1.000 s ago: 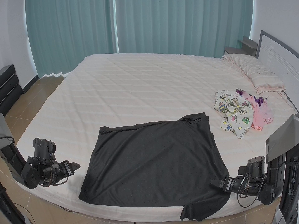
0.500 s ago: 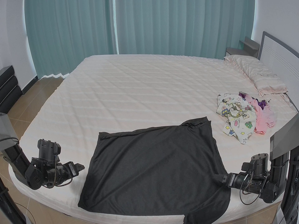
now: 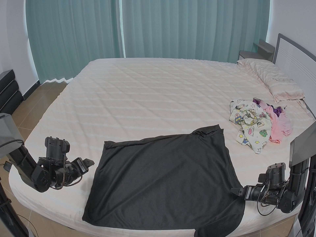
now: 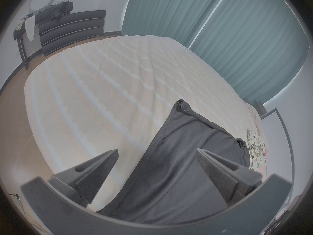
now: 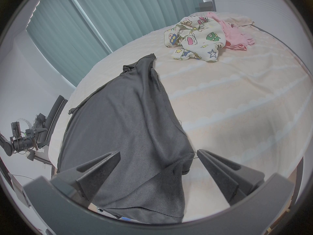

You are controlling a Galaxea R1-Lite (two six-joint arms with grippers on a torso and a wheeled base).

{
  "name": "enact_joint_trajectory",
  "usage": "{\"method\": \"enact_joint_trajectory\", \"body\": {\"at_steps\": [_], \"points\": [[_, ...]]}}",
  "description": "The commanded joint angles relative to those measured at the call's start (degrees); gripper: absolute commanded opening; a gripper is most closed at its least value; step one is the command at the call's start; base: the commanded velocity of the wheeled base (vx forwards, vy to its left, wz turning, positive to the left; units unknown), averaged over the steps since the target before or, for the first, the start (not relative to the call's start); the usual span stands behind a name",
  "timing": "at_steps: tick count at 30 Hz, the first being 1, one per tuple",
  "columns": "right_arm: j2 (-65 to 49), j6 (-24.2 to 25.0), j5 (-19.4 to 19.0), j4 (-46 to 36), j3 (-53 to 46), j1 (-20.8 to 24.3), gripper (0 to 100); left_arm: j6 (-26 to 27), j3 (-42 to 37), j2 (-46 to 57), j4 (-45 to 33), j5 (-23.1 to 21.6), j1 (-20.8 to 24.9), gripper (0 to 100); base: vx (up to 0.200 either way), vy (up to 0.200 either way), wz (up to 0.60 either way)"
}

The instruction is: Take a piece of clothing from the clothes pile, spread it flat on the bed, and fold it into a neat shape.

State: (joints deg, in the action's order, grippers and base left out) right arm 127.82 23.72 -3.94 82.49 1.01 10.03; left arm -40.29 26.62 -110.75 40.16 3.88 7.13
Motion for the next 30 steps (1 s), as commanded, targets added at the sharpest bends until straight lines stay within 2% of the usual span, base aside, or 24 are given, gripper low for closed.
{"method": "enact_joint_trajectory", "body": {"at_steps": [1, 3, 8, 14, 20, 22, 30], "points": [[-0.46, 0.01, -0.02, 0.04, -1.01, -0.28, 100, -0.05, 0.97, -1.75, 0.1, -0.01, 0.16, 100, 0.2, 0.0, 0.0], [-1.17, -0.08, -0.11, -0.05, -1.01, -0.45, 100, 0.04, 1.5, -2.63, 0.27, -0.01, 1.48, 100, 0.2, 0.0, 0.0], [-2.75, -0.17, -0.11, 0.21, -1.01, -1.33, 100, 0.04, 2.73, -3.33, 0.19, -0.01, 2.01, 100, 0.0, 0.0, 0.0], [-2.49, -0.34, -0.19, 0.39, -1.01, -1.6, 100, -0.32, 9.32, -7.29, -0.08, 0.08, 2.18, 100, 0.0, 0.0, 0.0], [-2.66, -0.34, -0.28, 0.48, -1.01, -1.6, 100, -0.4, 18.11, -14.58, -1.48, 0.69, 3.06, 100, 0.0, 0.0, 0.0], [-2.49, -0.34, -0.28, 0.48, -1.01, -1.42, 100, -0.49, 23.91, -18.01, -3.68, 1.48, 3.5, 100, 0.0, 0.0, 0.0], [-2.49, -0.34, -0.28, 0.48, -1.01, -1.16, 100, -0.49, 38.15, -25.83, -10.01, 4.3, 4.29, 100, 0.0, 0.0, 0.0]]}}
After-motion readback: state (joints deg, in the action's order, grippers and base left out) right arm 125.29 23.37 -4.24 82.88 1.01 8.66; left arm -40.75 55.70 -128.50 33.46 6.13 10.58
